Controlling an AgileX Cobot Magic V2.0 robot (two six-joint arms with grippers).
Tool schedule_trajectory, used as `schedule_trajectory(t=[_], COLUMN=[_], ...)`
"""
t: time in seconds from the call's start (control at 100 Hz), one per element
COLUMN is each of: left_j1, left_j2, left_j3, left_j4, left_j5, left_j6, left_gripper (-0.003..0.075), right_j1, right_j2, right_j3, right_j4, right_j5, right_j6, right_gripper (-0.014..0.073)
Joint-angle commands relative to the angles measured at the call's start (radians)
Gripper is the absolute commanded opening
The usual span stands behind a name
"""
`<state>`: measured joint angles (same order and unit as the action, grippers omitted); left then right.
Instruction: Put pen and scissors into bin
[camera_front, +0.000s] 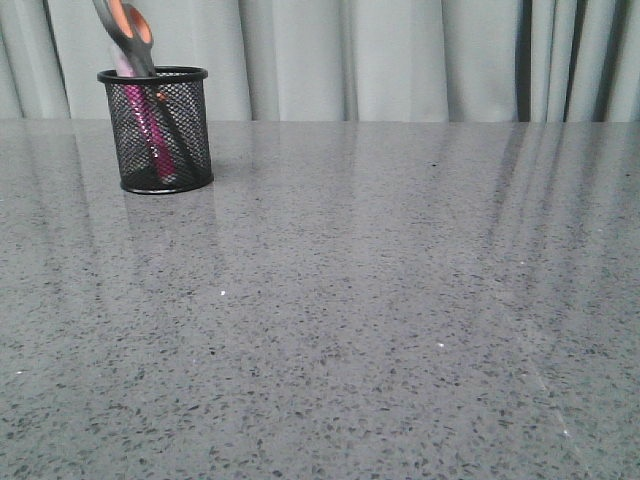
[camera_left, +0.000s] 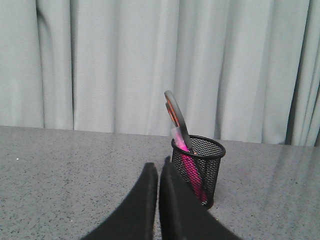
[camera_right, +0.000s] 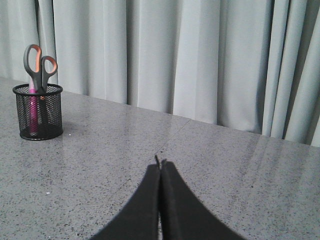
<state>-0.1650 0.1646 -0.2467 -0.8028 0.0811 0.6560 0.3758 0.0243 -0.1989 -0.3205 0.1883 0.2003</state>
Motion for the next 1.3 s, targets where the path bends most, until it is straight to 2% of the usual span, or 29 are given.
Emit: schedule_trajectory(t=[0.0,0.63,0.71,0.73,0.74,0.78,0.84,0.87,0.93,1.12,1.19,1.29], left_j1=[0.004,0.004,0.004,0.004,0.004,0.01,0.027,0.037,0.054,0.089,0.094,0.096], left_j2=[0.009,0.009,0.009,0.009,0.009,0.009,0.009,0.001,-0.038,-0.168,-0.197,-0.195], left_j3=[-0.028,-0.028,-0.02,-0.011,-0.009,0.009,0.063,0.085,0.127,0.268,0.27,0.272], left_j4=[-0.008,-0.003,0.139,0.231,0.231,0.397,0.641,0.719,0.759,0.759,0.759,0.765], left_j5=[-0.061,-0.061,-0.056,-0.058,-0.058,-0.062,-0.091,-0.094,-0.087,-0.081,-0.014,-0.004], left_j6=[-0.01,-0.01,-0.054,-0.104,-0.149,-0.279,-0.543,-0.612,-0.661,-0.666,-0.666,-0.666], left_gripper=[-0.0022,-0.0021,-0.0022,-0.0022,-0.0022,-0.0022,-0.0022,-0.0022,-0.0022,-0.0022,-0.0022,-0.0022], right_j1=[-0.007,-0.007,-0.007,-0.007,-0.007,-0.007,-0.007,-0.007,-0.007,-0.007,-0.007,-0.007], right_j2=[0.009,0.009,0.009,0.009,0.009,0.009,0.009,0.009,0.009,0.009,0.009,0.012], right_j3=[-0.024,-0.024,-0.024,-0.024,-0.024,-0.024,-0.024,-0.024,-0.024,-0.024,-0.024,-0.024], right_j4=[-0.002,-0.002,-0.002,-0.002,-0.002,-0.002,-0.002,-0.002,-0.002,-0.002,-0.002,-0.002], right_j5=[-0.065,-0.065,-0.065,-0.065,-0.065,-0.065,-0.065,-0.065,-0.065,-0.065,-0.065,-0.065], right_j6=[-0.01,-0.01,-0.01,-0.01,-0.01,-0.01,-0.01,-0.01,-0.01,-0.01,-0.01,-0.01], right_gripper=[-0.0068,-0.0068,-0.0068,-0.0068,-0.0068,-0.0068,-0.0068,-0.0068,-0.0068,-0.0068,-0.0068,-0.0068])
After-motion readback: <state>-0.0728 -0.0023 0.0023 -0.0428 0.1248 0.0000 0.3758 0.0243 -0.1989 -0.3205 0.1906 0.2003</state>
